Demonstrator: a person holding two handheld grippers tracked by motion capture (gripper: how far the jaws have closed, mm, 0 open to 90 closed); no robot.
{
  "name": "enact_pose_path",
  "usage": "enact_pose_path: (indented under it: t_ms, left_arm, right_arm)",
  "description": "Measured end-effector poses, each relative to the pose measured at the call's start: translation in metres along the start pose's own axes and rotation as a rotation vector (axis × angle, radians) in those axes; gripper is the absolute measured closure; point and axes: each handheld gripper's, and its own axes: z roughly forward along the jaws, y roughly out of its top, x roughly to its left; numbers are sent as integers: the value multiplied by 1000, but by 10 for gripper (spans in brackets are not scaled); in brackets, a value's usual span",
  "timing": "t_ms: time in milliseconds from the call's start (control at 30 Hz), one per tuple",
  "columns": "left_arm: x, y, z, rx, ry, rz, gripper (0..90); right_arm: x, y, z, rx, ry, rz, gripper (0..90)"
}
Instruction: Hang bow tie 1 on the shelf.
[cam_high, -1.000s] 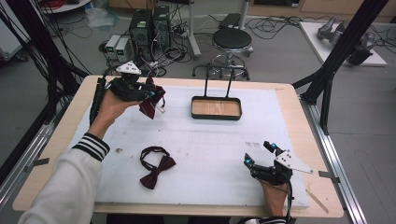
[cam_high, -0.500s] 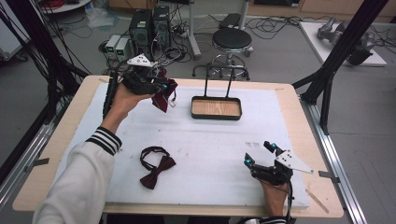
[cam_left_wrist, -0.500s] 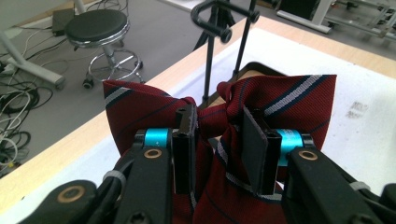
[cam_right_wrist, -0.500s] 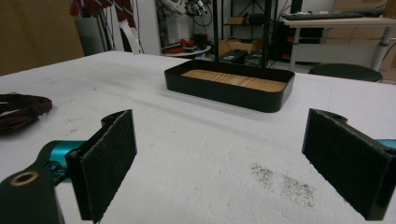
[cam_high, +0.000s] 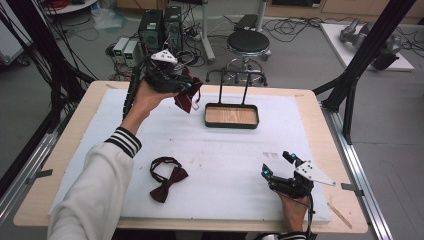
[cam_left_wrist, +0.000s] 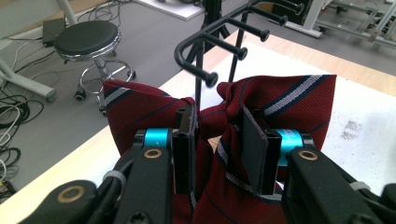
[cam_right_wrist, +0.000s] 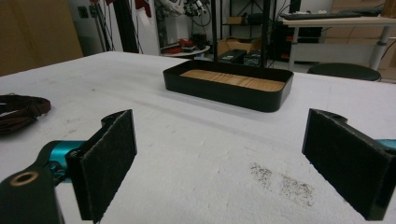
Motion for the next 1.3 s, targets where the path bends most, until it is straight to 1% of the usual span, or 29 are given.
enact_pose_path:
  t_ms: [67,200,233,267,433,700,767,900,1100,1167,1300]
  left_arm:
    - [0,5,5,11,-5,10,671]
    - [-1,13,13,7,-13,11,671]
    - [-1,14,16,4,-15,6,671]
    - [-1,16,17,8,-15,15,670]
    - [-4,24,23,-2,-23,24,670]
    - [-4,31,32,6,-18,16,670]
    - [-6,34,35,16,-10,30,670]
    - [-5,39,40,15,5,27,670]
    - [-4,41,47,13,30,6,670]
    - [-1,40,48,24,41,-2,670]
    - [5,37,47,26,64,-27,670]
  right_arm:
    - [0,0,0,-1,0,0,91]
    - [-1,0,0,1,2,2,91]
    - [-1,0,0,1,2,2,91]
    - [-1,0,0,1,1,0,91]
    - [-1,0,0,0,1,-1,91]
    - [-1,0,0,1,1,3,91]
    - [-1,0,0,-3,-1,-4,91]
    - [0,0,0,0,-1,-1,91]
    - [0,0,0,2,-3,0,91]
    - [0,0,0,0,-2,-2,91]
    - [0,0,0,-1,-2,-1,91]
